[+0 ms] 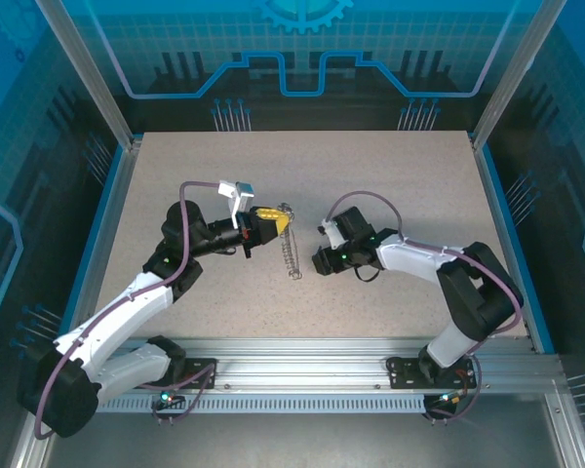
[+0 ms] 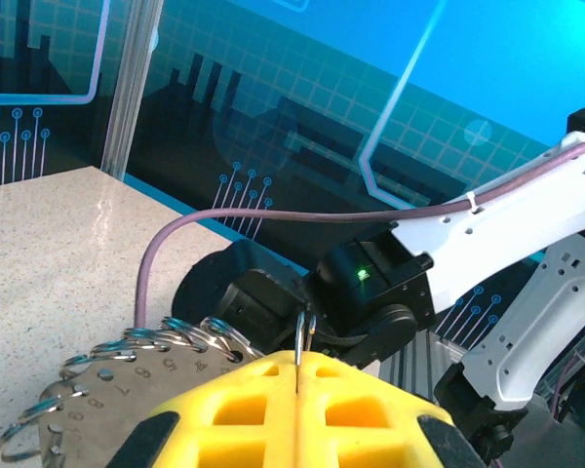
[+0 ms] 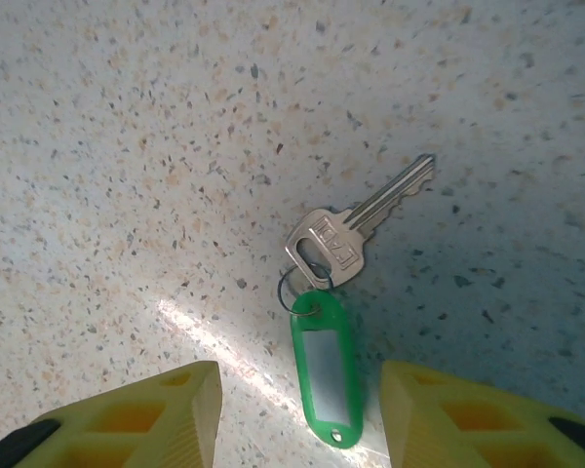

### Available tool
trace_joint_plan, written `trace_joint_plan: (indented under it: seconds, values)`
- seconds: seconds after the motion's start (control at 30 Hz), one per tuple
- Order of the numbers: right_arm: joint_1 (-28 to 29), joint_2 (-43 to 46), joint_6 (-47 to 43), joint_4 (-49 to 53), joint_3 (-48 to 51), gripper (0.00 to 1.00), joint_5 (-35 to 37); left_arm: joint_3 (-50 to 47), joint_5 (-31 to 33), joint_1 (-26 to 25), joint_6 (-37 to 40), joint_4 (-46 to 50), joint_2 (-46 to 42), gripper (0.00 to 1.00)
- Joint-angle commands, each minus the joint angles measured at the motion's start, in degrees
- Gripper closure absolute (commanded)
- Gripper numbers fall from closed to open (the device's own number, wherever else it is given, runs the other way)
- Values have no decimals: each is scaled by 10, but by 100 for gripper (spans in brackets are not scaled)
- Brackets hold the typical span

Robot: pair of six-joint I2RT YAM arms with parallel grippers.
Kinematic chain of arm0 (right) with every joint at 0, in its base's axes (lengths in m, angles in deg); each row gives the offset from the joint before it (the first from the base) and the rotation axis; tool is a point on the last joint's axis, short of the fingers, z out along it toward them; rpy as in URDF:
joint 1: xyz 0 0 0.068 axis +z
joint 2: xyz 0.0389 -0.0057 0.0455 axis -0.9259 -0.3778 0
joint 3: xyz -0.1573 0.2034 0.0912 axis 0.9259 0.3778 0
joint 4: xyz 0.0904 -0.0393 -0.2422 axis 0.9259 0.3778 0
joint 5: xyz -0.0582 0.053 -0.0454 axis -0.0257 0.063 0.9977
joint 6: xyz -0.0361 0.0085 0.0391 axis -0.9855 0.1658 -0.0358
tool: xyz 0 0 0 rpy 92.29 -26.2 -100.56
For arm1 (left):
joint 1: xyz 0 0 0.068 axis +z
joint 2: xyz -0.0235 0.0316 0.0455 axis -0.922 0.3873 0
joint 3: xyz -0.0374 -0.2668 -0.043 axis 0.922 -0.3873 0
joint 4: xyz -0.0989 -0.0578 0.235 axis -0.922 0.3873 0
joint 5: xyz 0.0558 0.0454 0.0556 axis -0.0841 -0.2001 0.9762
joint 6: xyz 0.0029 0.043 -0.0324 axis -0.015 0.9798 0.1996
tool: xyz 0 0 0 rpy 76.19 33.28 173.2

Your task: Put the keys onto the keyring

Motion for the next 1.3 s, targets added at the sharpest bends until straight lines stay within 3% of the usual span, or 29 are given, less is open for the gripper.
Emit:
trace_joint_plan:
  seconds: [0.0,0.4,0.63,0.73,0.9,1.1,1.27]
  values:
    - [15,-25,-19,28,-20,55,10,6,-4,4,6,-19,-6,100]
    - [18,-30,-15,23,7,70,15,6,-3,4,12,-17,-7,100]
    - [18,-30,-12,19,12,60,24,4,-4,4,9,-20,-8,100]
    - [18,-31,-13,15,15,63,18,2,-4,4,6,-23,-9,100]
    - [18,-31,-12,12,20,77,21,4,-3,4,8,-20,-10,100]
    - [-8,-2,-13,28,30,79,51,4,-3,4,7,-21,-11,100]
    - [-43,54,1,29,51,74,59,1,-3,4,7,-21,-13,100]
